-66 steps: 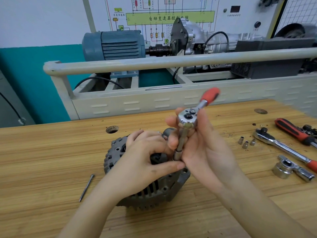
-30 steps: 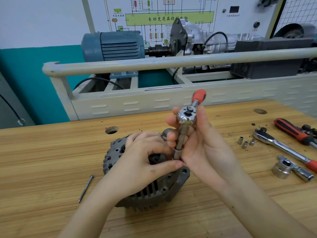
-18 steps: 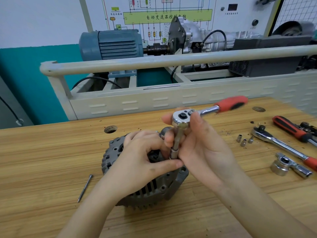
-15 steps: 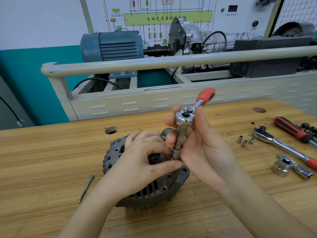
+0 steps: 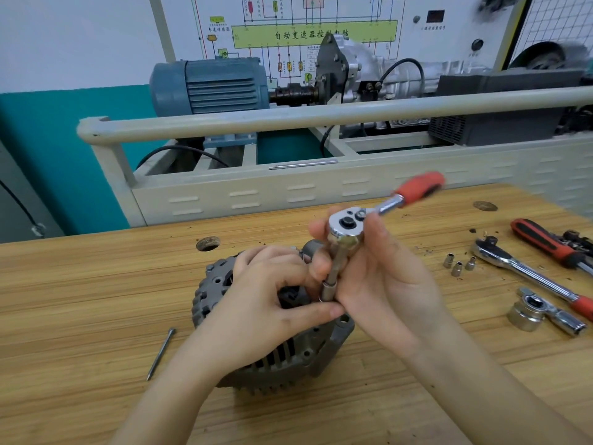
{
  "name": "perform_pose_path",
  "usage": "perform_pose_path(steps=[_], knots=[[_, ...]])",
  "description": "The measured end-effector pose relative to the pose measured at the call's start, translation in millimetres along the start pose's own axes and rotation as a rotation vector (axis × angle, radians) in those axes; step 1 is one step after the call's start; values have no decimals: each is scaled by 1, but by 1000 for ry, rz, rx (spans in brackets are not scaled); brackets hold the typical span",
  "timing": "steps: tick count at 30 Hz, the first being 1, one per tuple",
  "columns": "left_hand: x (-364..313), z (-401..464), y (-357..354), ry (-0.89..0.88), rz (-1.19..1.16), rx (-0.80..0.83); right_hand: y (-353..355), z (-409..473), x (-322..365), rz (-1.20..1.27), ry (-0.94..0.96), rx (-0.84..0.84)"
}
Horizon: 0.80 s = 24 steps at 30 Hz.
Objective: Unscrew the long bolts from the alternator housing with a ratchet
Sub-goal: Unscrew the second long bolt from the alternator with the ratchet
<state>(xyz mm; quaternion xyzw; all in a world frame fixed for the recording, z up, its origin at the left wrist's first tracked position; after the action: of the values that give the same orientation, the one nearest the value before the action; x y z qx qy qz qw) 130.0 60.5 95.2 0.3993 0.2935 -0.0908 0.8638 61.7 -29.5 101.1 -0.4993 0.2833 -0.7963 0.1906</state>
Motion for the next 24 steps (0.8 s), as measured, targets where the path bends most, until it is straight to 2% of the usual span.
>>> perform_pose_path(steps=[5,10,13,20,24], knots=[[0,0,-1,-14,18,25,2,2,-2,27,-50,21],[-1,-1,-1,9,37,-14,1,0,1,-28,16,22],[-1,0,-2,1,56,-1,2,0,2,19,39,11],[-2,-1,0,-43,16,50,3,3,0,78,-55,26],[-2,0,1,-3,21,2,1,2,1,15,-25,25]])
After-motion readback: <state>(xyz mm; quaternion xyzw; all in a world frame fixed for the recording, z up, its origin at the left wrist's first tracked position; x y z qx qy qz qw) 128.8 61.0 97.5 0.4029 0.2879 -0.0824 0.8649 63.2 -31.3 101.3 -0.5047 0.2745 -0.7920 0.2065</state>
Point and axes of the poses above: each hand's wrist, its own z-axis towards the middle knuckle, its own y-axis out of the back of the hand, x = y × z, the point moved 4 cm from there along z, towards the middle knuckle, and after that the axes turned 8 degrees about -x, right-handed, at the moved point
